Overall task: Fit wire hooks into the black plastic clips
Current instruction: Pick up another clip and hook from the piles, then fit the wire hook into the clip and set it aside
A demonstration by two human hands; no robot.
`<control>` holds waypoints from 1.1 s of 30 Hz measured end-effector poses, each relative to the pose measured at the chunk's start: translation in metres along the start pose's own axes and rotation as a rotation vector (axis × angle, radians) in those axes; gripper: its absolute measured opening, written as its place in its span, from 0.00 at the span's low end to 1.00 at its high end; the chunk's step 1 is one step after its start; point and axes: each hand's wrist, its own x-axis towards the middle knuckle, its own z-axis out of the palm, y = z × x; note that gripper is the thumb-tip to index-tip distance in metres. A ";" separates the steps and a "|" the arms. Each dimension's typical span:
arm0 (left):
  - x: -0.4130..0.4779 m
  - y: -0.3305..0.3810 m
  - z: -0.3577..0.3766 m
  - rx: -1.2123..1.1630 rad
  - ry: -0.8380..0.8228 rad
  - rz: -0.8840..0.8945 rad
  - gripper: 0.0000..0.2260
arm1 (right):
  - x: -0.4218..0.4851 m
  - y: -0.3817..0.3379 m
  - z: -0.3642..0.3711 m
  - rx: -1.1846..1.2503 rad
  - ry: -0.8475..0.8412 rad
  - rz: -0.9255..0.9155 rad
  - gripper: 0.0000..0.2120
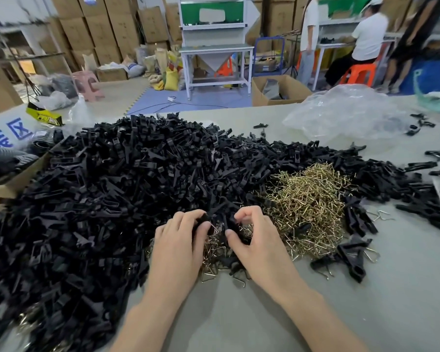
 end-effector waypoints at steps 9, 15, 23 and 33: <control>0.003 -0.005 -0.001 -0.111 0.028 -0.113 0.18 | 0.001 -0.002 -0.002 -0.030 -0.008 -0.077 0.14; 0.005 -0.018 -0.010 0.175 0.014 -0.189 0.20 | 0.000 -0.002 -0.004 0.043 0.004 -0.073 0.12; 0.008 -0.027 -0.013 0.304 0.033 -0.143 0.13 | 0.002 -0.006 -0.009 0.248 0.131 -0.036 0.08; 0.012 -0.018 -0.020 -0.196 0.272 -0.254 0.12 | 0.009 -0.013 -0.017 0.780 0.119 0.121 0.16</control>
